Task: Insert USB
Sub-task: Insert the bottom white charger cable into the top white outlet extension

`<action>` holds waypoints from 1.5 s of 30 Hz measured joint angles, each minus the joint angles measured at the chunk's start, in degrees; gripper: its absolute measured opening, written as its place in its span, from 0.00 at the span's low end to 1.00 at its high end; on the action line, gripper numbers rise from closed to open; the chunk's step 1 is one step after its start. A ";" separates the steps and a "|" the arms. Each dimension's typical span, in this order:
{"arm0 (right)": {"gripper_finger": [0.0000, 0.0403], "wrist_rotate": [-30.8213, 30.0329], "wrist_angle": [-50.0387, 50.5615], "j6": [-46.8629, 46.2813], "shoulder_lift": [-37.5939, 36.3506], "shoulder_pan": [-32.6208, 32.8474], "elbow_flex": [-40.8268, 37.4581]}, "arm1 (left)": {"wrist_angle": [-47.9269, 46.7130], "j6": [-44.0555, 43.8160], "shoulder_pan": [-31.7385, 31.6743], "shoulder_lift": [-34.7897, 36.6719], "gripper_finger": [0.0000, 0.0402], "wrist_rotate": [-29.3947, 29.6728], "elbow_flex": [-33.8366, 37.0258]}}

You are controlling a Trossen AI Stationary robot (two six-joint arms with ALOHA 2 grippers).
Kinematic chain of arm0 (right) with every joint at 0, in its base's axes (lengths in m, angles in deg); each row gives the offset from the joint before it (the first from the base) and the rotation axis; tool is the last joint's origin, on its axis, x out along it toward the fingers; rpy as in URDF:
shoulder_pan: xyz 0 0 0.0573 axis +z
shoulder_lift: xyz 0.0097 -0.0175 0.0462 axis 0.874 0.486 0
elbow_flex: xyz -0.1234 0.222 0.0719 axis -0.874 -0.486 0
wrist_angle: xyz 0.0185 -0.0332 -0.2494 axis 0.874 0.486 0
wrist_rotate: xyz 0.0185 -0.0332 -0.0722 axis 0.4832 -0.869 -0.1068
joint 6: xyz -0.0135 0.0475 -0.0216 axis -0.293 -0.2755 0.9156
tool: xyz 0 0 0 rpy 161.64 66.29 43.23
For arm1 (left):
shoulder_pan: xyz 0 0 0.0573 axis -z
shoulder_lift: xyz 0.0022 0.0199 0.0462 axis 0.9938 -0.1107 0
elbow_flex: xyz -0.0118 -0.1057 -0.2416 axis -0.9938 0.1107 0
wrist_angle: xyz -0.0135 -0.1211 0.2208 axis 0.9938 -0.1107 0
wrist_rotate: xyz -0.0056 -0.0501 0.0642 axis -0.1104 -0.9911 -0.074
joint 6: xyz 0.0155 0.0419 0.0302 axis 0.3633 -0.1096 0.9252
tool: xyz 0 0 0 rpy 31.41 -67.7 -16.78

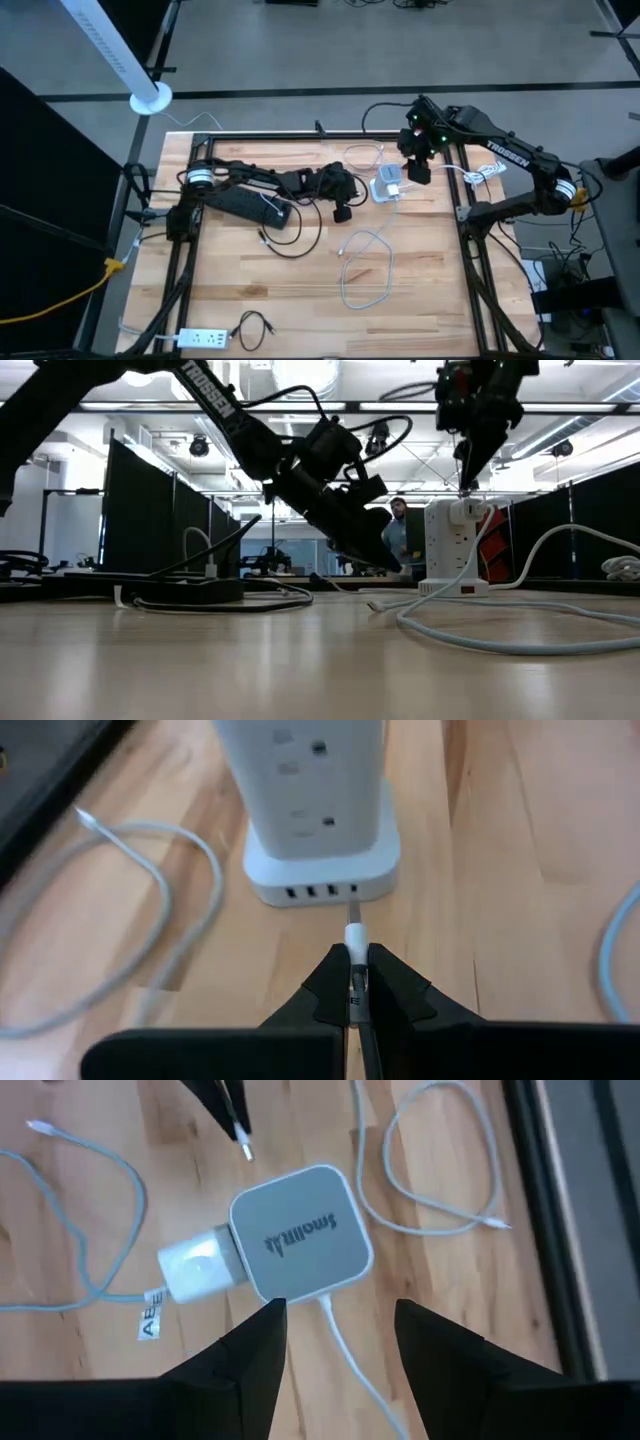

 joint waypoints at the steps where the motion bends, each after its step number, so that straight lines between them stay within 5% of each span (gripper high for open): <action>1: 0.43 0.51 -0.64 -0.08 -0.01 -0.21 -1.01 | 0.96 -0.24 0.00 -0.56 0.00 -0.03 0.00; 11: 0.42 0.73 -9.49 -1.23 0.00 -2.93 -9.48 | 5.65 -2.53 -0.78 -4.65 0.00 0.68 -0.30; 25: 0.41 1.01 -9.70 1.37 0.09 -6.92 -17.41 | -0.79 -0.48 -0.96 -13.85 0.00 -0.03 -14.37; 45: 0.28 3.05 -32.44 3.59 1.87 -7.51 -33.28 | 1.57 6.01 -2.26 -12.76 0.00 -0.91 -13.68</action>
